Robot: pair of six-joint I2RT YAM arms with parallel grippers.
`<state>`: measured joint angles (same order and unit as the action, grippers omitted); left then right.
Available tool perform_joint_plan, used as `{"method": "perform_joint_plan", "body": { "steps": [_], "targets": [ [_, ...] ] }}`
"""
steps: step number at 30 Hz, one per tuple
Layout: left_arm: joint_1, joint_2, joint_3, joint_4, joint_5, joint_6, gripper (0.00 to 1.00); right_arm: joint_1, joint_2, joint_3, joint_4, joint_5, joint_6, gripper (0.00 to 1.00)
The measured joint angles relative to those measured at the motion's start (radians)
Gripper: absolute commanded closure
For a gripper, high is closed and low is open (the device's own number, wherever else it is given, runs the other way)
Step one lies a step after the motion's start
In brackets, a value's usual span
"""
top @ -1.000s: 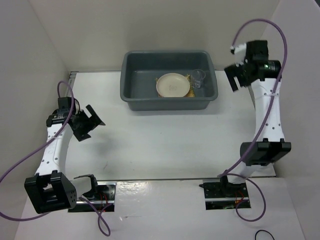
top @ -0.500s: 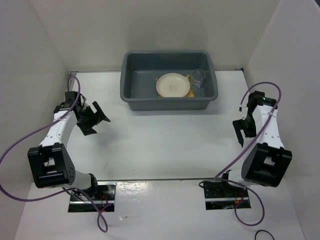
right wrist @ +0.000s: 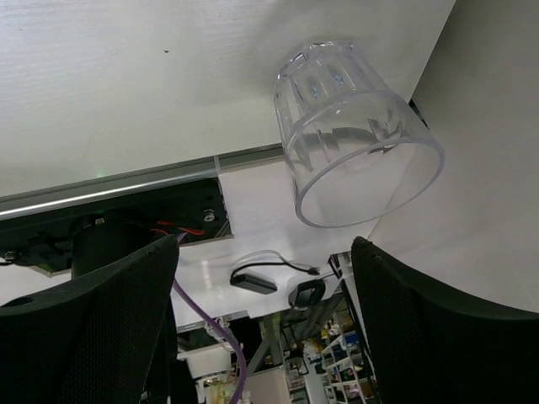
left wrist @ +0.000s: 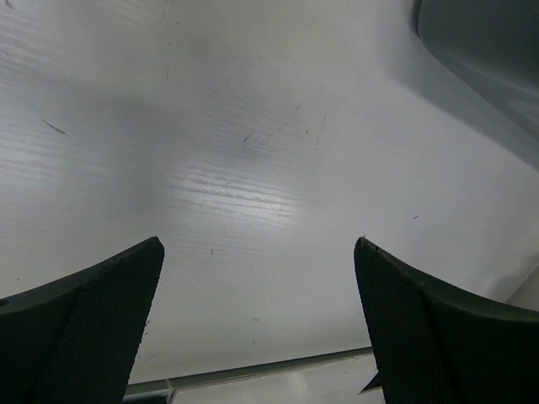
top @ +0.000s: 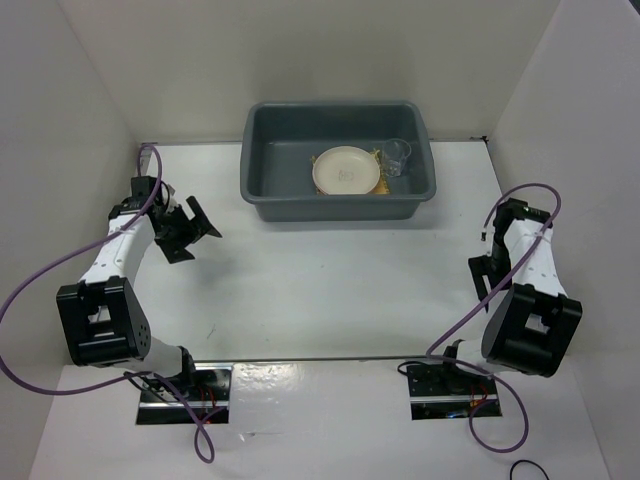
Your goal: Place the mixed dishes into the plastic bin
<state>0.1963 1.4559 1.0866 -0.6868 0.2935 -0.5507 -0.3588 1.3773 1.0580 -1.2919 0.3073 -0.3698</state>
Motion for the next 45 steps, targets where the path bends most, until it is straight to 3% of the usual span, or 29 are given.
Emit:
{"method": "perform_joint_plan", "body": {
  "steps": [28,35,38,42,45],
  "targets": [
    [0.000,0.001,-0.014,0.015,0.007,0.007,0.00,-0.003,0.149,-0.017,0.047,-0.043,-0.032,0.15],
    [0.000,-0.040,-0.056,0.006,-0.001,0.023,0.00,-0.021,0.200,-0.018,0.053,-0.082,-0.032,0.26],
    [0.001,-0.069,-0.076,0.000,-0.003,0.024,0.00,-0.035,0.206,-0.019,0.062,-0.088,-0.034,0.40],
    [0.004,-0.095,-0.087,-0.010,-0.010,0.024,0.00,-0.043,0.206,-0.021,0.079,-0.087,-0.043,0.80],
    [0.004,-0.105,-0.086,-0.014,-0.012,0.023,0.00,-0.045,0.205,-0.028,0.094,-0.082,-0.045,1.00]
  ]
}}
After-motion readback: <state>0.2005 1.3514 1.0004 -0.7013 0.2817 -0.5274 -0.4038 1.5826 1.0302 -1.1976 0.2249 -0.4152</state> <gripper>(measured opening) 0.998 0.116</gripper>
